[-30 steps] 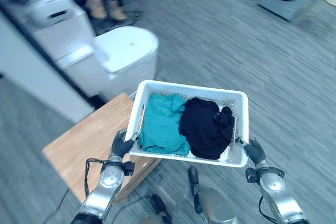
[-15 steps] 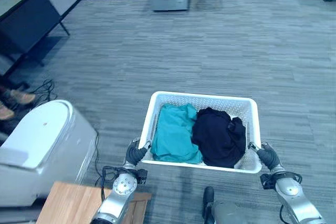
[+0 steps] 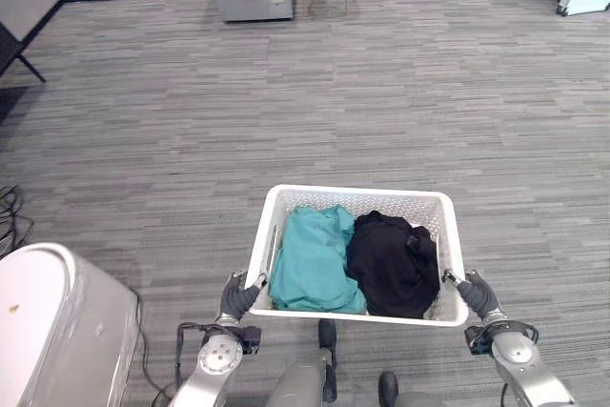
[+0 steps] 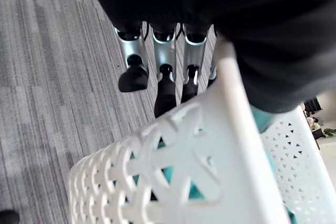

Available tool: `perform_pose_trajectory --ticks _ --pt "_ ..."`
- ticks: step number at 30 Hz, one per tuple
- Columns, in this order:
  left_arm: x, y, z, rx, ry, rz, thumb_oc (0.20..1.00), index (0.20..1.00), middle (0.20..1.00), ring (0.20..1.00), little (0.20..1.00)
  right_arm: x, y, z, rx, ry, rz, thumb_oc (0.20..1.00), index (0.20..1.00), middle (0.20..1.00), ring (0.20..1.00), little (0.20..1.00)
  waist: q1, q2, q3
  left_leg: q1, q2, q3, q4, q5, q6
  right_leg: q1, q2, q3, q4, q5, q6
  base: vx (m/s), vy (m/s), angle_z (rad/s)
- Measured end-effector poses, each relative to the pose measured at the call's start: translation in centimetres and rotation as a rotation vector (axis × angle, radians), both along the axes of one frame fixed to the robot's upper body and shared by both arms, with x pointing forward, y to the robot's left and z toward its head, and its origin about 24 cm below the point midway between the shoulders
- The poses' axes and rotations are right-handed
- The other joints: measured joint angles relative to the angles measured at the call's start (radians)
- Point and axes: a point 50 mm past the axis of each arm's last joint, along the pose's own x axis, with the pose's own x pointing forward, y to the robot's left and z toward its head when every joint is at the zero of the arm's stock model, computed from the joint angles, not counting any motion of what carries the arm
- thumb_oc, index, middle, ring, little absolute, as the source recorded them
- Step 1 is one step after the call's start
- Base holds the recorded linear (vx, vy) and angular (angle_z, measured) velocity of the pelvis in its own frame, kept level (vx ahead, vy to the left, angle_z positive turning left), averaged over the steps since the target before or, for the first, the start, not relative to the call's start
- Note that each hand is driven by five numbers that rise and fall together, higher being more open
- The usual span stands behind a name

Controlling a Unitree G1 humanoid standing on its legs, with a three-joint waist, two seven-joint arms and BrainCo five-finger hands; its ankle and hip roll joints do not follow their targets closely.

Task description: Grab the laundry basket,head to the washer,open it,put in the laundry and shut it.

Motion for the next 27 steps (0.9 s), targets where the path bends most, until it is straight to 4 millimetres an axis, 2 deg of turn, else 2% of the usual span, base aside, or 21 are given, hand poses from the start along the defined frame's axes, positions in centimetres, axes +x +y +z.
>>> perform_pose_trajectory --ticks 1,2,3,4,5,6,8,10,11,14,15,16,17,20,21,22,23,24,25,26,27 --pt "0.2 0.1 0.2 0.005 -0.01 -0.001 0.2 0.2 0.2 0.2 0.2 0.0 0.1 0.0 0.004 -0.002 0.0 0.2 0.2 0.2 0.2 0.2 0.004 -0.007 0.0 0.014 -0.016 0.005 -0.001 -0.016 0.023 -0.006 -0.01 0.013 0.044 -0.014 0.012 0.25 0.028 -0.38" --pt "0.6 0.5 0.7 0.017 -0.027 0.002 0.2 0.2 0.2 0.2 0.2 0.4 0.5 0.4 0.013 -0.023 0.007 0.2 0.2 0.2 0.2 0.2 0.013 -0.015 0.003 0.043 -0.028 0.03 -0.002 -0.033 0.059 -0.073 -0.015 0.021 0.226 -0.068 0.062 0.21 0.018 -0.45" --pt "0.7 0.7 0.8 0.024 -0.031 0.002 0.2 0.2 0.2 0.2 0.2 0.7 0.7 0.6 0.015 -0.035 0.014 0.2 0.2 0.2 0.2 0.2 0.019 -0.015 0.003 0.056 -0.029 0.039 -0.005 -0.019 0.077 -0.118 -0.013 0.017 0.334 -0.089 0.089 0.2 0.021 -0.42" --pt "0.8 0.9 0.9 0.028 -0.035 0.0 0.2 0.2 0.2 0.2 0.2 0.8 0.9 0.8 0.017 -0.048 0.018 0.2 0.2 0.2 0.2 0.2 0.022 -0.02 0.001 0.063 -0.031 0.054 -0.004 -0.009 0.097 -0.153 -0.011 0.011 0.405 -0.093 0.092 0.23 0.026 -0.28" --pt "1.3 0.9 1.5 0.029 -0.063 -0.002 0.2 0.2 0.2 0.2 0.2 1.0 1.0 1.1 0.019 -0.059 0.023 0.2 0.2 0.2 0.2 0.2 0.021 -0.023 0.002 0.075 -0.03 0.048 -0.008 -0.032 0.093 -0.198 -0.007 0.005 0.456 -0.101 0.094 0.26 0.02 -0.38" --pt "1.9 1.0 2.0 0.03 -0.087 0.002 0.2 0.2 0.2 0.2 0.2 1.7 1.2 1.6 0.021 -0.085 0.027 0.2 0.2 0.2 0.2 0.2 0.026 -0.02 0.007 0.1 -0.028 0.054 -0.028 -0.051 0.097 -0.28 -0.016 -0.057 0.527 -0.118 0.072 0.29 0.006 -0.41" --pt "2.2 1.0 2.3 0.029 -0.101 0.001 0.2 0.2 0.2 0.2 0.2 2.1 1.0 2.0 0.014 -0.102 0.027 0.2 0.2 0.2 0.2 0.2 0.017 -0.012 0.012 0.13 -0.028 0.079 -0.044 -0.046 0.107 -0.354 -0.027 -0.121 0.479 -0.124 0.057 0.32 -0.041 -0.18" --pt "2.5 1.0 2.6 0.025 -0.119 0.006 0.2 0.2 0.2 0.2 0.2 2.3 1.1 2.3 0.012 -0.112 0.033 0.2 0.2 0.2 0.2 0.2 0.007 -0.007 0.014 0.152 -0.03 0.076 -0.055 -0.089 0.089 -0.421 -0.021 -0.151 0.423 -0.105 0.051 0.32 -0.085 -0.08" --pt "2.4 1.0 2.3 0.017 -0.113 0.014 0.2 0.2 0.2 0.2 0.2 2.4 0.9 2.4 0.006 -0.115 0.032 0.2 0.2 0.2 0.2 0.2 -0.006 0.011 0.02 0.167 -0.032 0.079 -0.056 -0.098 0.092 -0.458 -0.016 -0.195 0.275 -0.027 0.05 0.37 -0.124 0.02" --pt "2.1 0.9 1.6 0.013 -0.085 0.021 0.2 0.2 0.2 0.2 0.2 2.2 0.8 2.0 0.0 -0.089 0.032 0.2 0.2 0.2 0.2 0.2 -0.026 0.015 0.02 0.207 -0.061 0.078 -0.05 -0.162 0.063 -0.483 -0.042 -0.235 0.038 0.122 0.056 0.43 -0.17 0.04" --pt "2.1 0.8 1.4 0.002 -0.08 0.029 0.2 0.2 0.2 0.2 0.2 2.1 0.8 1.9 0.0 -0.085 0.031 0.2 0.2 0.2 0.2 0.2 -0.03 0.024 0.024 0.218 -0.074 0.054 -0.034 -0.188 0.072 -0.492 -0.061 -0.241 -0.023 0.161 0.058 0.66 -0.306 0.2" --pt "2.3 0.5 1.2 -0.016 -0.079 0.033 0.2 0.2 0.2 0.2 0.2 1.7 0.5 1.6 -0.005 -0.073 0.025 0.2 0.2 0.2 0.2 0.2 -0.051 0.025 0.024 0.218 -0.09 0.041 -0.007 -0.222 0.059 -0.502 -0.094 -0.233 -0.047 0.194 0.064 0.49 -0.237 0.46" --pt "2.1 0.1 0.7 -0.031 -0.061 0.038 0.2 0.2 0.2 0.2 0.2 1.4 0.3 1.2 -0.012 -0.047 0.016 0.2 0.2 0.2 0.2 0.2 -0.058 0.041 0.032 0.266 -0.102 0.015 0.0 -0.242 0.095 -0.503 -0.113 -0.235 -0.062 0.227 0.054 0.56 -0.295 0.41" --pt "1.0 -0.1 -0.3 -0.046 -0.017 0.051 0.2 0.2 0.2 0.2 0.2 1.0 0.2 0.9 -0.015 -0.026 0.023 0.2 0.2 0.2 0.2 0.2 -0.079 0.078 0.027 0.363 -0.075 -0.075 -0.004 -0.252 0.094 -0.469 -0.045 -0.234 0.016 0.245 0.034 0.51 -0.316 0.33" --pt "1.0 -0.3 -0.4 -0.048 -0.017 0.045 0.2 0.2 0.2 0.2 0.2 0.9 -0.1 0.9 -0.036 -0.024 0.026 0.2 0.2 0.2 0.2 0.2 -0.089 0.078 0.016 0.388 -0.069 -0.086 0.029 -0.253 0.091 -0.432 -0.001 -0.243 0.058 0.235 -0.011 0.4 -0.322 0.83" --pt "0.8 -0.6 -0.5 -0.055 -0.011 0.037 0.2 0.2 0.2 0.2 0.2 0.8 -0.5 1.0 -0.054 -0.024 0.024 0.2 0.2 0.2 0.2 0.2 -0.097 0.064 0.005 0.389 -0.084 -0.081 0.096 -0.265 0.074 -0.393 0.0 -0.208 0.045 0.307 -0.1 0.38 -0.331 0.75" --pt "0.9 -1.3 -0.6 -0.075 -0.012 0.032 0.2 0.2 0.2 0.2 0.2 0.9 -1.0 1.3 -0.068 -0.032 0.02 0.2 0.2 0.2 0.2 0.2 -0.096 0.079 -0.003 0.374 -0.076 -0.066 0.158 -0.265 0.059 -0.372 0.005 -0.217 0.05 0.341 -0.104 0.45 -0.376 0.29" --pt "0.7 -1.6 -0.7 -0.088 -0.012 0.035 0.2 0.2 0.2 0.2 0.2 1.3 -1.4 1.7 -0.087 -0.045 0.026 0.2 0.2 0.2 0.2 0.2 -0.074 0.098 -0.013 0.349 -0.061 -0.041 0.23 -0.248 0.027 -0.361 0.016 -0.213 0.056 0.316 -0.136 0.4 -0.341 -0.05" --pt "0.5 -1.5 -0.5 -0.094 -0.02 0.042 0.2 0.2 0.2 0.2 0.2 1.7 -1.5 2.3 -0.105 -0.061 0.05 0.2 0.2 0.2 0.2 0.2 -0.07 0.109 -0.02 0.26 -0.024 -0.008 0.444 -0.214 -0.012 -0.331 0.034 -0.226 0.071 0.26 -0.165 0.4 -0.329 -0.08" --pt "0.4 -1.3 0.1 -0.09 -0.043 0.042 0.2 0.2 0.2 0.2 0.2 1.6 -1.4 2.7 -0.104 -0.075 0.069 0.2 0.2 0.2 0.2 0.2 -0.064 0.111 -0.022 0.188 0.059 0.051 0.648 -0.217 -0.013 -0.277 0.062 -0.225 0.075 0.2 -0.155 0.51 -0.345 0.05" --pt "0.7 -1.1 0.6 -0.078 -0.062 0.031 0.2 0.2 0.2 0.2 0.2 1.7 -1.2 2.9 -0.087 -0.098 0.057 0.2 0.2 0.2 0.2 0.2 -0.048 0.076 -0.026 0.127 0.136 0.08 0.713 -0.239 -0.021 -0.229 0.079 -0.214 0.076 0.135 -0.175 0.64 -0.375 0.14"
